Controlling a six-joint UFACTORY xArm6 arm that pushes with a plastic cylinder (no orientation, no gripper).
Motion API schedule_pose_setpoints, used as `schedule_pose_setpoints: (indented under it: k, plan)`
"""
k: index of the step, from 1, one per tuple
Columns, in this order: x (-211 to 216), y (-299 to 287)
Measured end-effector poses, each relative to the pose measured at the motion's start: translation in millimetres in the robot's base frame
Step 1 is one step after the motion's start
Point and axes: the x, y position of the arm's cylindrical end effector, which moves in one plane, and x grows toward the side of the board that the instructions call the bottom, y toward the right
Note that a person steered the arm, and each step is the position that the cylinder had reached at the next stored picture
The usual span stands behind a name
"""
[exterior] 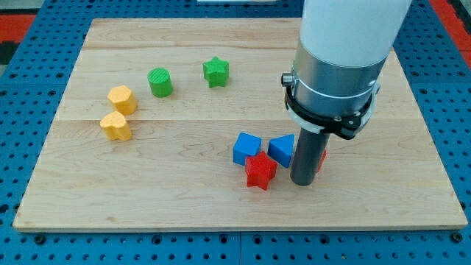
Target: Separate blue triangle from red circle
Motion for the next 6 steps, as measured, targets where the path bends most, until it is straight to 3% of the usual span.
schedule_pose_setpoints:
  k: [3,4,5,6]
  plan:
    - [-52,-31]
    - [-87,-40]
    - [-94,-44]
    - [-94,-84]
